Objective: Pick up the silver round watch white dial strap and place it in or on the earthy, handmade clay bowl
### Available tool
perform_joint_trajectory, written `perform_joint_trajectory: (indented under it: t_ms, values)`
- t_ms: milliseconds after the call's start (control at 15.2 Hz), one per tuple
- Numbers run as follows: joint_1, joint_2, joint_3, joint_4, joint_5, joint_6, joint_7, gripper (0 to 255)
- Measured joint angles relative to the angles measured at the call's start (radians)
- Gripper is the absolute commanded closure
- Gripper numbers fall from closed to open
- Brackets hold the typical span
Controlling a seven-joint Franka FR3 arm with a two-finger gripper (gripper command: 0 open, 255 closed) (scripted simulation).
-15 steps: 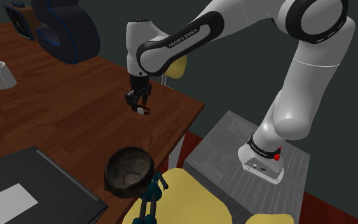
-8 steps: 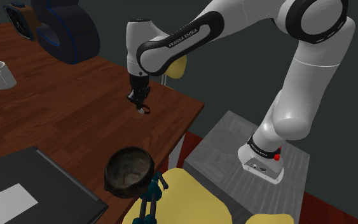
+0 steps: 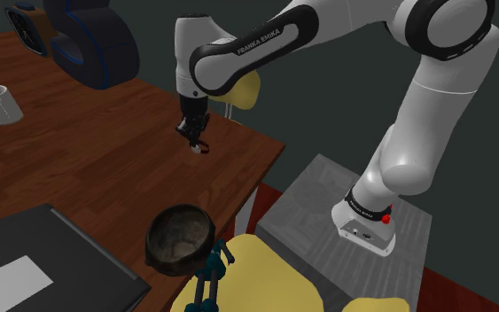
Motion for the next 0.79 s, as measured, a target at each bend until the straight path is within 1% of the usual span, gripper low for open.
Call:
perform_joint_trajectory:
  t_ms: [792]
  values:
    - [-0.004, -0.066, 0.002, 0.089, 0.014, -0.153, 0.004, 255]
